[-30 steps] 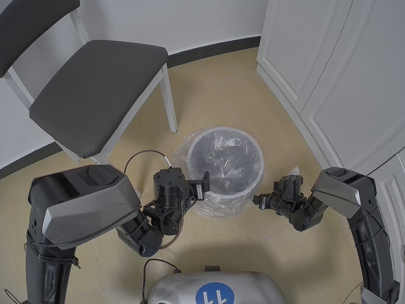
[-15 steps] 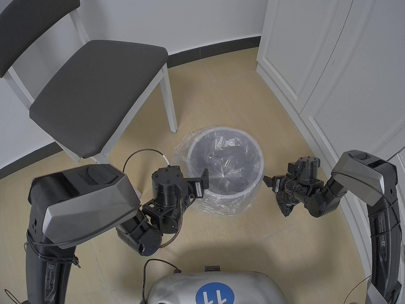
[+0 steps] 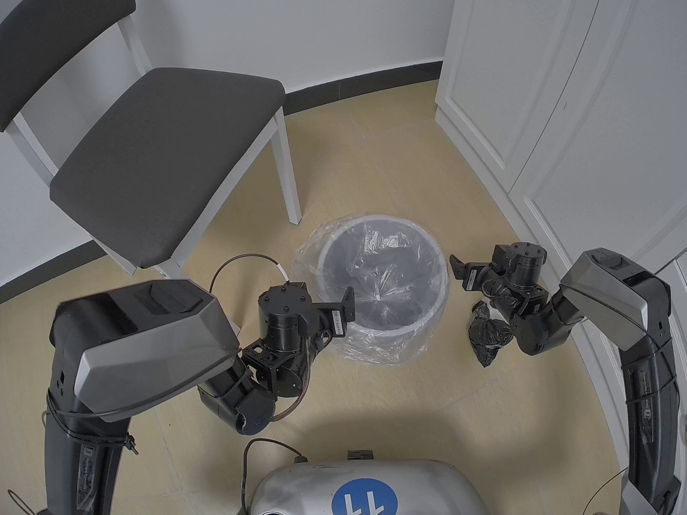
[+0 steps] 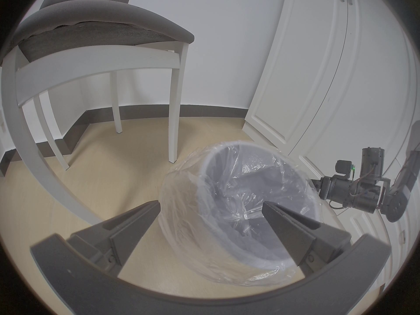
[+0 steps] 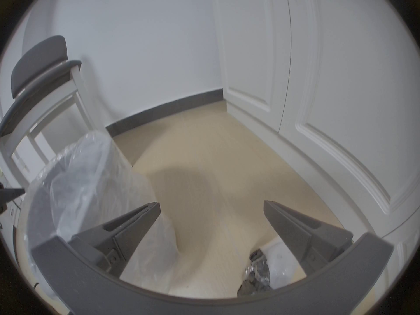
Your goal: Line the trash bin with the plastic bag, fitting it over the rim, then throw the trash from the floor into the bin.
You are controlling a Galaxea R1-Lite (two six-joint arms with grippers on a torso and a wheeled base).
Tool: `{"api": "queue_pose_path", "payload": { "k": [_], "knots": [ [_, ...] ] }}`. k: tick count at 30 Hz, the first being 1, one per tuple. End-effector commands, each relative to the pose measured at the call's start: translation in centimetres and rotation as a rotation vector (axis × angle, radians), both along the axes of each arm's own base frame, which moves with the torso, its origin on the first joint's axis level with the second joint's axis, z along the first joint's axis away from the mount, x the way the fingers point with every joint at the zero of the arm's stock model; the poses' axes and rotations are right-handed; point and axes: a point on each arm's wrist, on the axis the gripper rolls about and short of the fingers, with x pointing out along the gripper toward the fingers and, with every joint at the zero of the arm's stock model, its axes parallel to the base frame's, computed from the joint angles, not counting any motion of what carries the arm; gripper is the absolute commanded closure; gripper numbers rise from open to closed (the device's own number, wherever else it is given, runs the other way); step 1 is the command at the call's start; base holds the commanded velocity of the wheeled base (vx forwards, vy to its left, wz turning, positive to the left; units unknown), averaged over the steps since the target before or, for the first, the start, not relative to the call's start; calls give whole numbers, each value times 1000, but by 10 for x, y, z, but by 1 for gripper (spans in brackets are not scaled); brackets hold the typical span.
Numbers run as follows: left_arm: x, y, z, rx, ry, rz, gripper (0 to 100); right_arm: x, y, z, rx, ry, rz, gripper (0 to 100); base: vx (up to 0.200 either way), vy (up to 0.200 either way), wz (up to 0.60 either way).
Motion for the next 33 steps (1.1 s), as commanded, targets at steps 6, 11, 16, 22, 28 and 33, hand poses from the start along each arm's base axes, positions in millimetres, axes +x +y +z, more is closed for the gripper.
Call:
{"api": "queue_pose_path", "payload": {
  "k": [6, 11, 16, 22, 28, 33],
  "knots": [
    [-1, -2, -5, 7, 10, -4, 0, -4, 22, -20, 42, -24, 41, 0, 0, 0, 0],
    [-1, -1, -4, 5, 9, -1, 0, -15, 22, -26, 24, 24, 64, 0, 0, 0, 0],
    [-1, -1, -3, 0, 0, -1, 0, -31, 19, -21, -22, 60, 118, 0, 0, 0, 0],
    [-1, -1, -2, -4, -8, -2, 0, -59, 27, -22, -85, 121, 205, 0, 0, 0, 0],
    [-2, -1, -1, -5, -9, -2, 0, -81, 57, -29, -94, 97, 293, 0, 0, 0, 0],
    [-2, -1, 0, -4, -11, -3, 0, -99, 78, -37, -105, 129, 355, 0, 0, 0, 0]
  ]
}}
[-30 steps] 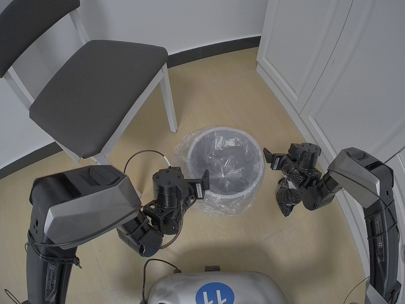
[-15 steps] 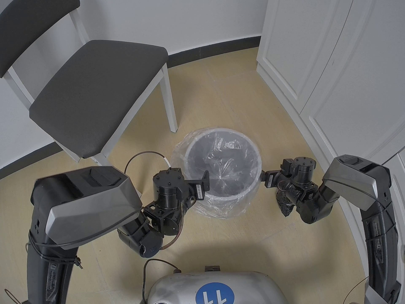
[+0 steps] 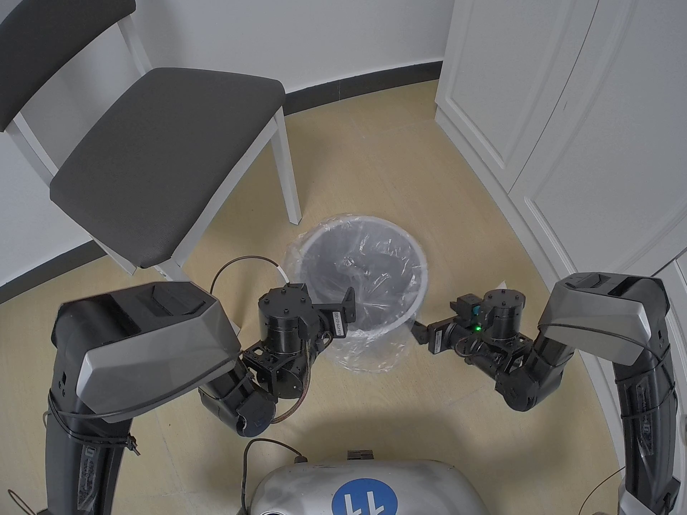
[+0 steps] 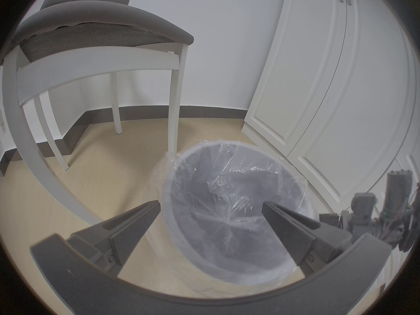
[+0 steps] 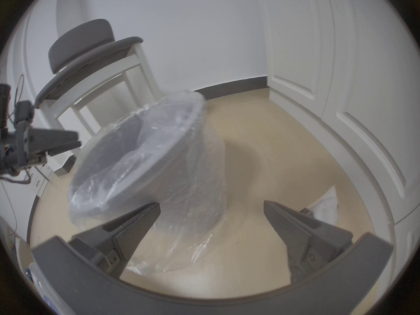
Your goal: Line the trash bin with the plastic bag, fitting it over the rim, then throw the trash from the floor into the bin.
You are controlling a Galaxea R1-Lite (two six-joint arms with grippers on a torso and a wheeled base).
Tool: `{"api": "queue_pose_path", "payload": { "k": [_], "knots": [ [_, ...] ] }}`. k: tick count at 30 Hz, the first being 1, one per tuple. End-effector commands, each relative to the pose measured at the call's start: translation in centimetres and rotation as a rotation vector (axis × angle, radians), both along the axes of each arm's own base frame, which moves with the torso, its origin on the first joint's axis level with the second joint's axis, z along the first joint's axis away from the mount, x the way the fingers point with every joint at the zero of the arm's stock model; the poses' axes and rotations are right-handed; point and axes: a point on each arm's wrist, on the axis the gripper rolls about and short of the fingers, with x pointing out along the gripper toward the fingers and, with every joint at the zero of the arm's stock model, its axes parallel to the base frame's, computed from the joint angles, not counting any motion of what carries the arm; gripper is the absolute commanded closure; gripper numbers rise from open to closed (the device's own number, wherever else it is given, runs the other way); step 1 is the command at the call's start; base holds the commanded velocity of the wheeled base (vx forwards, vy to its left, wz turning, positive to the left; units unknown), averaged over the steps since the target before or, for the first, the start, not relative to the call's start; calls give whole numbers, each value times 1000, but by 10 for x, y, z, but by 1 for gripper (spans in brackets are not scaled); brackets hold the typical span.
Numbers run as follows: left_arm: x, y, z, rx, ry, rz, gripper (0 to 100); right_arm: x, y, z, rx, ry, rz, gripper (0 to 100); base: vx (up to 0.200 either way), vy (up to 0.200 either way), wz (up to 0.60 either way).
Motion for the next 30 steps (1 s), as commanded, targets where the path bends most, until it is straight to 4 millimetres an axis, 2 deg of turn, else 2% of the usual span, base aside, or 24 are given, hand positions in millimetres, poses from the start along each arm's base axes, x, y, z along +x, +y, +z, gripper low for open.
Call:
{"api": "queue_pose_path", "payload": {
  "k": [1, 8, 15, 17, 22, 23, 30],
  "knots": [
    [0, 0, 1, -2, -2, 0, 0, -20, 19, -7, -18, 35, 63, 0, 0, 0, 0],
    [-1, -1, 1, -1, -1, -2, 0, -39, 31, -15, -45, 80, 110, 0, 0, 0, 0],
    [-2, -1, 1, 0, 0, -5, 0, -55, 13, -15, -195, 104, 132, 0, 0, 0, 0],
    [-3, -3, 0, 2, 3, -9, 0, -64, 2, -4, -258, 109, 148, 0, 0, 0, 0],
    [-3, -3, 4, 42, -17, -13, 0, -72, -14, 26, -280, 85, 140, 0, 0, 0, 0],
    [-4, -3, 9, 77, -35, -16, 0, -73, -25, 39, -282, 74, 114, 0, 0, 0, 0],
    [-1, -17, 32, 174, -56, -50, 0, -54, -69, 81, -252, -5, -33, 0, 0, 0, 0]
  ]
}}
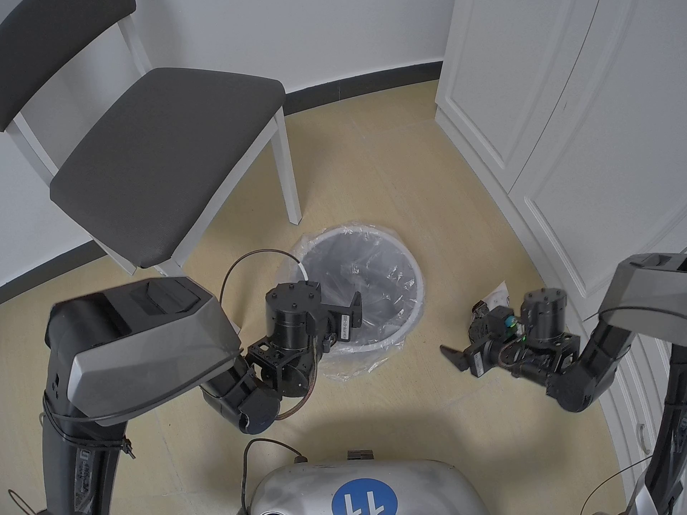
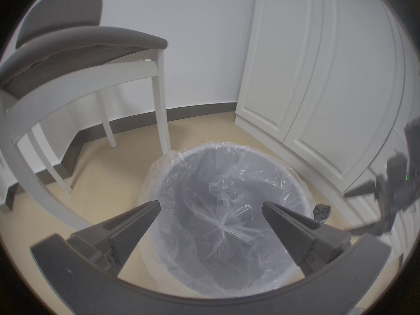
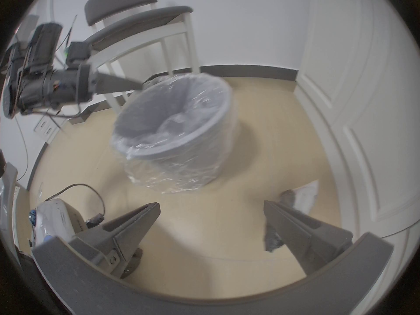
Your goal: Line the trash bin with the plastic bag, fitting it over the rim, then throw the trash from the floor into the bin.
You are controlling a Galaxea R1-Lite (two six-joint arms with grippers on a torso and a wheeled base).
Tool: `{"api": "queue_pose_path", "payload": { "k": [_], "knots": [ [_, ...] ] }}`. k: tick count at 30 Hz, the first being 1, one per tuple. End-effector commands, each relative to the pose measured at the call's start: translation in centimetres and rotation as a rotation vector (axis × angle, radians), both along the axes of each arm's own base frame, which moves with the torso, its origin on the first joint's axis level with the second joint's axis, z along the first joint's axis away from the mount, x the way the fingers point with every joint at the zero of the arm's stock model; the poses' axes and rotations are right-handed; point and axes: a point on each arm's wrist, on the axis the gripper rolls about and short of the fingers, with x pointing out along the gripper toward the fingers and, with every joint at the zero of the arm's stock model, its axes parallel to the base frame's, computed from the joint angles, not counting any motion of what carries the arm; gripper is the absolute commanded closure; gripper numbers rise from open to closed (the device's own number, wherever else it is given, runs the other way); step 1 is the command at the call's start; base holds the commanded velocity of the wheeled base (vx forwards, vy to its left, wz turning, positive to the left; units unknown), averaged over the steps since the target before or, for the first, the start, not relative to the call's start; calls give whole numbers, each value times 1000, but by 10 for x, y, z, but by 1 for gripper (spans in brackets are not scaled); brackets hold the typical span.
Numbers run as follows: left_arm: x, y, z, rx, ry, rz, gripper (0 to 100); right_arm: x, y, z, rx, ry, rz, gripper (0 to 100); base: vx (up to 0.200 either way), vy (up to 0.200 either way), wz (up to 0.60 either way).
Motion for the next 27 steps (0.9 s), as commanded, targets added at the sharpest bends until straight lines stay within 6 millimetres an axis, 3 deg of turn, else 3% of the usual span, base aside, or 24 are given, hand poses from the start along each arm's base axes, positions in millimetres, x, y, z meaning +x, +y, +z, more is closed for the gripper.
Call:
{"api": "queue_pose_path", "payload": {
  "k": [1, 6, 13, 19, 23, 27],
  "knots": [
    [4, -17, 31, 24, -38, -31, 0, 13, -39, 55, 47, -152, -115, 0, 0, 0, 0],
    [14, -36, 48, 85, 26, -13, 0, 32, -48, 91, 235, -246, -209, 0, 0, 0, 0],
    [34, -57, 57, 167, 101, 36, 0, 34, -57, 111, 303, -279, -243, 0, 0, 0, 0],
    [51, -70, 43, 218, 141, 58, 0, 26, -64, 123, 309, -306, -252, 0, 0, 0, 0],
    [56, -68, 29, 256, 173, 80, 0, 21, -77, 136, 315, -344, -273, 0, 0, 0, 0],
    [57, -65, 28, 271, 192, 86, 0, 20, -87, 141, 318, -361, -277, 0, 0, 0, 0]
  ]
}}
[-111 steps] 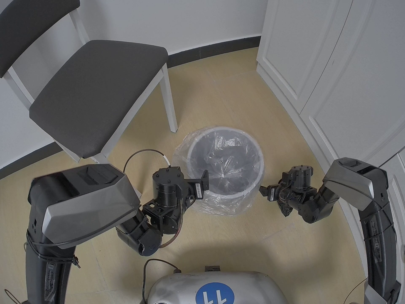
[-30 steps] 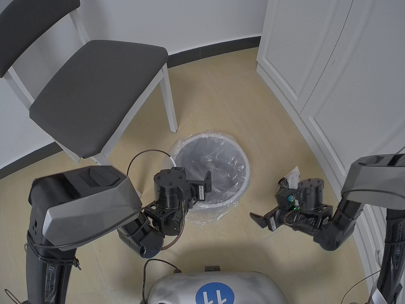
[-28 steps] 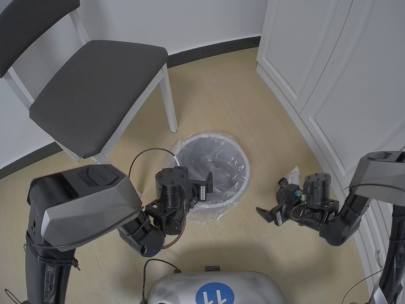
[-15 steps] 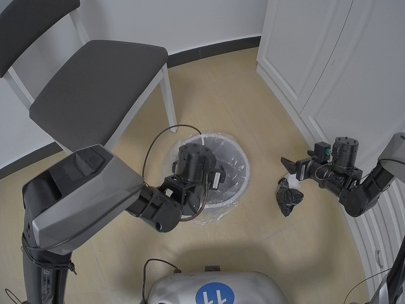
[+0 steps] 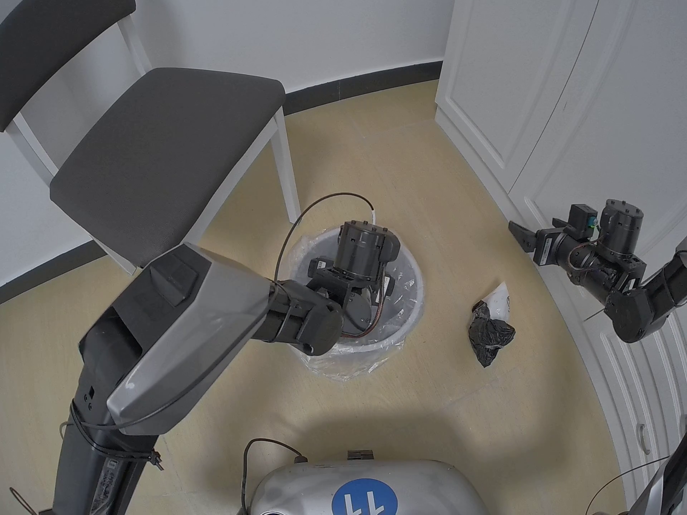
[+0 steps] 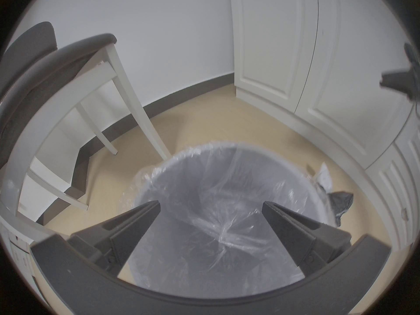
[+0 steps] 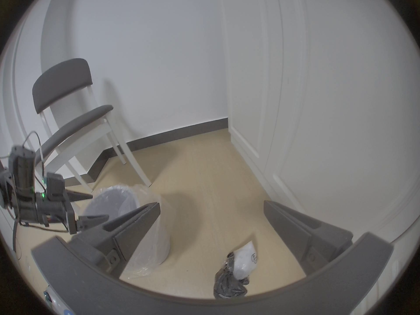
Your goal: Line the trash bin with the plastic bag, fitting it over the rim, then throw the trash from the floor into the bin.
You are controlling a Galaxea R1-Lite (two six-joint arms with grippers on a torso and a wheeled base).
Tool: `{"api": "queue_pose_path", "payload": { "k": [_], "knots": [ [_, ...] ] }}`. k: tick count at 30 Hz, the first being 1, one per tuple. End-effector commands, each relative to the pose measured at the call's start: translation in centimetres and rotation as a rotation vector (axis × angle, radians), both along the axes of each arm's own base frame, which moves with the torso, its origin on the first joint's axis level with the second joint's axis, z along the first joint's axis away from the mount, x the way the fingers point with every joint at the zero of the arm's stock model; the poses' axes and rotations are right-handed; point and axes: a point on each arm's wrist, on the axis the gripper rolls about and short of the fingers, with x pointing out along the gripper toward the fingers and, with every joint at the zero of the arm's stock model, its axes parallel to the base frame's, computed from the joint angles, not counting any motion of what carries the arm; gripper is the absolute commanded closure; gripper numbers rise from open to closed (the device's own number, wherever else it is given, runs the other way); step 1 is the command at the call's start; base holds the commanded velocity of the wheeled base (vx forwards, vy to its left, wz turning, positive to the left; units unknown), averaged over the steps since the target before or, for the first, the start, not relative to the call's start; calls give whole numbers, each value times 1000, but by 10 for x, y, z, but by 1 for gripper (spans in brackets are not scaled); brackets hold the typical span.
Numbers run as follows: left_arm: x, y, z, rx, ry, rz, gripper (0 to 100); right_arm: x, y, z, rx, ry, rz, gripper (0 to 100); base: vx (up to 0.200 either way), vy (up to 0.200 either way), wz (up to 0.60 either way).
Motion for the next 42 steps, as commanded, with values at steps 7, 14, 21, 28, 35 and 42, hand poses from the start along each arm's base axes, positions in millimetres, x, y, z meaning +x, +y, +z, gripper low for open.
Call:
{"api": "queue_pose_path", "payload": {
  "k": [7, 14, 21, 28, 35, 42],
  "knots": [
    [12, -4, -19, 58, 27, 2, 0, -7, -15, 20, 6, -59, -23, 0, 0, 0, 0],
    [29, -16, -31, 99, 41, -6, 0, -11, -18, 25, 7, -71, -29, 0, 0, 0, 0],
    [33, -16, -38, 105, 6, -14, 0, -13, -17, 24, 7, -68, -27, 0, 0, 0, 0],
    [42, -21, -43, -16, -136, -29, 0, -14, -15, 23, 7, -71, -20, 0, 0, 0, 0],
    [43, -22, -47, -34, -154, -32, 0, -17, -13, 22, 6, -67, -12, 0, 0, 0, 0],
    [41, -24, -41, -38, -153, -29, 0, -19, -13, 22, 4, -65, -13, 0, 0, 0, 0]
  ]
}}
